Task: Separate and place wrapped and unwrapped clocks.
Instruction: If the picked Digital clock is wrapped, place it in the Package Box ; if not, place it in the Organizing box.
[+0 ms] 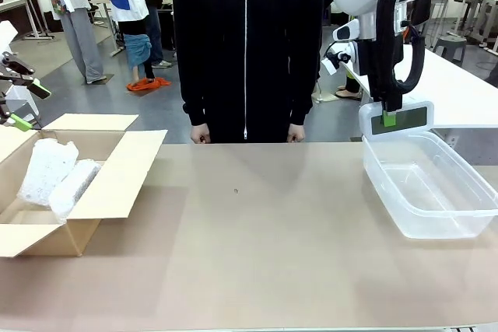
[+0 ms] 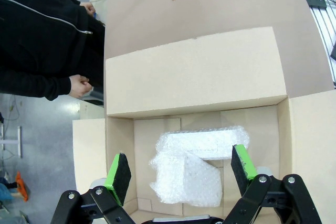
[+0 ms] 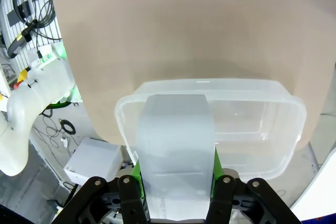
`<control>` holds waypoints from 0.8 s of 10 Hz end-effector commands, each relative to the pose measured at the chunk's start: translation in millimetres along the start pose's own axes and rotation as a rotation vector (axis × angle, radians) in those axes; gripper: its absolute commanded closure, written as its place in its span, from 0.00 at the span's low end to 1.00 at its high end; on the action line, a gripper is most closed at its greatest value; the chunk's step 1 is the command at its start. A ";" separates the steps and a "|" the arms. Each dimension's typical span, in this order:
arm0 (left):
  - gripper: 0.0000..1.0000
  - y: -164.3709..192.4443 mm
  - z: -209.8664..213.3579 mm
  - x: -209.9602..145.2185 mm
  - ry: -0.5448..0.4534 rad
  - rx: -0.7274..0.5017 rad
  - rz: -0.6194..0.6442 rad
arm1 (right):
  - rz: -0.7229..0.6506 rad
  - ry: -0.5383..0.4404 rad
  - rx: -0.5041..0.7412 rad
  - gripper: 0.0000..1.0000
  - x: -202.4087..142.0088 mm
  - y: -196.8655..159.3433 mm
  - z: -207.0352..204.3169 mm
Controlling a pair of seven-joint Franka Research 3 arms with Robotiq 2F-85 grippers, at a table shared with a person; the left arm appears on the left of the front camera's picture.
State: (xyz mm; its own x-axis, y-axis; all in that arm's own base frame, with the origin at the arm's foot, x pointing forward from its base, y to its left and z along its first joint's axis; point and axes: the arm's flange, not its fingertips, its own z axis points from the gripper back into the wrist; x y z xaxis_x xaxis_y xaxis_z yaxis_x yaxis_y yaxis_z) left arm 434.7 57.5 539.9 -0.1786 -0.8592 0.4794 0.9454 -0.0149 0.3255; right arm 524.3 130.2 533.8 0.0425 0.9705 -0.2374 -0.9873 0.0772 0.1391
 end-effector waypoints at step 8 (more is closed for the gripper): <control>0.00 0.0 0.7 0.5 -0.013 -0.002 0.002 | -0.003 0.012 0.001 0.69 -2.3 -0.2 -1.2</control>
State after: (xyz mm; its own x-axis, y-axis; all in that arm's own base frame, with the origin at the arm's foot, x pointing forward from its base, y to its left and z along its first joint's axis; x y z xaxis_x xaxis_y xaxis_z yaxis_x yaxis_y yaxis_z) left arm 434.7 57.5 539.9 -0.1786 -0.8592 0.4794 0.9454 -0.0149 0.3255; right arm 524.3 130.2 533.8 0.0425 0.9705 -0.2374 -0.9873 0.0772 0.1391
